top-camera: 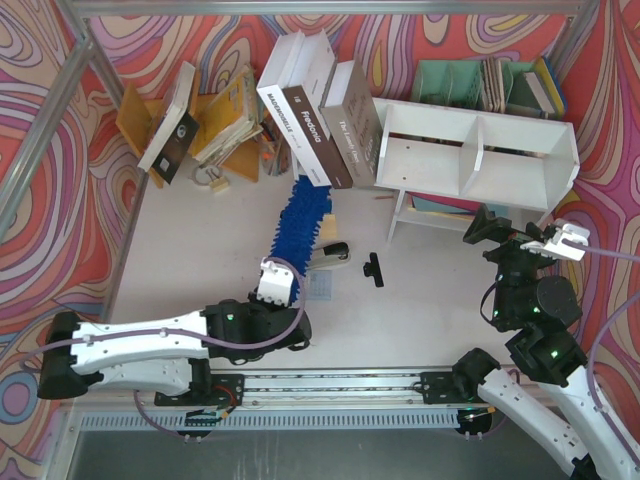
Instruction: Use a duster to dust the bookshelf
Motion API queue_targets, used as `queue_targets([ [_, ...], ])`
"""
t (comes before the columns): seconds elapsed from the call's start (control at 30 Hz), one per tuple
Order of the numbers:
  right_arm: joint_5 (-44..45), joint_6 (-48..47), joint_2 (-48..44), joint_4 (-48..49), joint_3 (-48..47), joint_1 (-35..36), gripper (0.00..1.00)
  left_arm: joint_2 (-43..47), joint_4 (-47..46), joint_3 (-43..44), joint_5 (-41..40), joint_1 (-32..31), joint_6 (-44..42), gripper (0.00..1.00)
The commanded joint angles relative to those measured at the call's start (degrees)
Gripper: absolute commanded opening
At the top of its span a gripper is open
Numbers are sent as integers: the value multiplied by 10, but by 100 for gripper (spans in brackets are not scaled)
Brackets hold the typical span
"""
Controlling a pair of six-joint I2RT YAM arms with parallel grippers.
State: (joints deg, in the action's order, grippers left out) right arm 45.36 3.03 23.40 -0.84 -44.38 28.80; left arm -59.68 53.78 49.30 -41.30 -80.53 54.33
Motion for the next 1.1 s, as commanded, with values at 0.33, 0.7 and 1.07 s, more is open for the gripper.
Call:
queue_targets([
  [0.33,3,2,-5,3,-3,-2,99,-38,-134,-114,96,60,46,0],
  [0.7,4,2,-7,4,-2,-2,99,-31,-75,-44,75,88,-18,0],
  [1.07,4,4,-3,4,-3,-2,99,68,-49,3,3,89,-82,0],
])
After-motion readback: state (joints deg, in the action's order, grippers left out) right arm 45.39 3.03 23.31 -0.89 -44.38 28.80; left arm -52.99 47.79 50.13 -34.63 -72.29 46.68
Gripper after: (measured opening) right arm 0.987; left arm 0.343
